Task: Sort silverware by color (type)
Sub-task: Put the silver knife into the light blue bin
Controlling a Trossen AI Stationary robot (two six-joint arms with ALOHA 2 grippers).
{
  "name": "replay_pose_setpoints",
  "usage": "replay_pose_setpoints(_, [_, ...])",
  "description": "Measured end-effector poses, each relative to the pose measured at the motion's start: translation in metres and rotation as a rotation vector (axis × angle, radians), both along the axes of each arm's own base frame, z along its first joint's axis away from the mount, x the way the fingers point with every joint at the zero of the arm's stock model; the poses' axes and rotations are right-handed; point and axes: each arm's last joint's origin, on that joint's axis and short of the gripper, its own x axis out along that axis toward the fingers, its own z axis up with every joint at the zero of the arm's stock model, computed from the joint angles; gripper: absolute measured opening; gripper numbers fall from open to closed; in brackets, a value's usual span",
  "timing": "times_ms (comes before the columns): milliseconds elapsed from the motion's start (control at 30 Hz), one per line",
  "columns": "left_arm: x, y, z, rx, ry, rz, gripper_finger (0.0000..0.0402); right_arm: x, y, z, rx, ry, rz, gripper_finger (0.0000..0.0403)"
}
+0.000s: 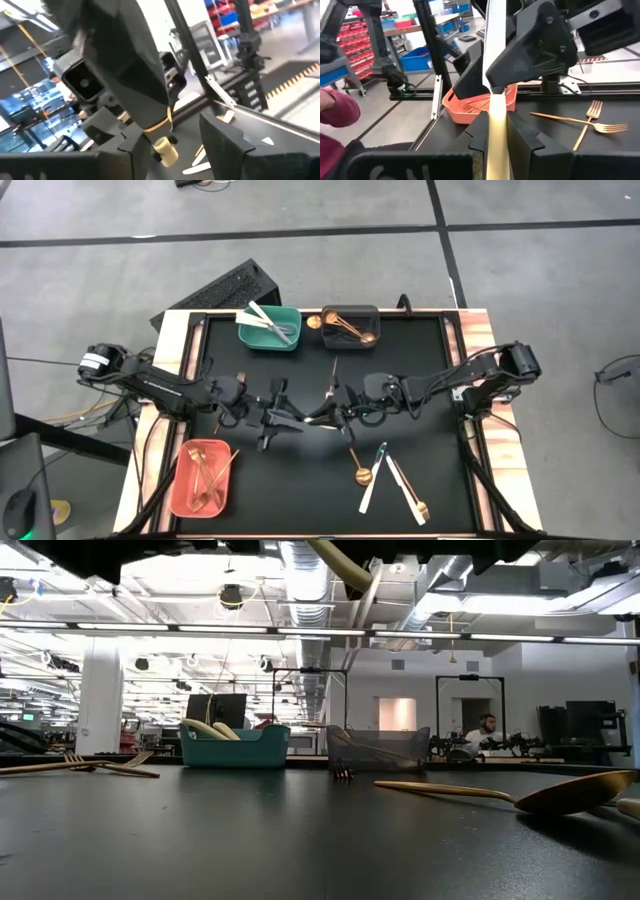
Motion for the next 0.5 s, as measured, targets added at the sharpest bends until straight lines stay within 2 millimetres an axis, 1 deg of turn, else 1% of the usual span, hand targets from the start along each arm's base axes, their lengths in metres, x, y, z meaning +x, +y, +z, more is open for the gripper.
replay_pose_setpoints(100, [0.0023, 0.0005, 0.0011, 0.027, 0.022, 0.062, 0.0115, -0.0001, 0.0002, 0.0001, 0.002, -0.001, 0.017, 0.0072])
replay_pose_setpoints(267, [0.0028, 0.0006, 0.0005, 0.062, 0.029, 0.081, 0.0023, -0.0005, 0.0027, -0.0003, 0.002, 0.004, 0.026, 0.0077])
replay_pose_setpoints(300, [0.0027, 0.0005, 0.0006, 0.061, 0.03, 0.08, 0.0016, -0.0006, 0.0034, -0.0002, 0.002, 0.003, 0.026, 0.008])
replay_pose_setpoints(400, [0.0011, 0.0019, 0.0019, 0.032, 0.045, 0.116, 0.0015, -0.0008, 0.0049, -0.0004, 0.021, 0.01, 0.01, 0.0096])
replay_pose_setpoints(467, [-0.0023, 0.0047, 0.0033, 0.016, 0.076, 0.193, 0.0014, -0.0004, 0.0023, -0.0019, 0.011, 0.024, -0.057, 0.0116])
replay_pose_setpoints(500, [-0.0044, 0.007, 0.0034, 0.01, 0.098, 0.25, 0.0013, -0.0006, 0.0008, -0.0037, -0.006, 0.044, -0.121, 0.0128])
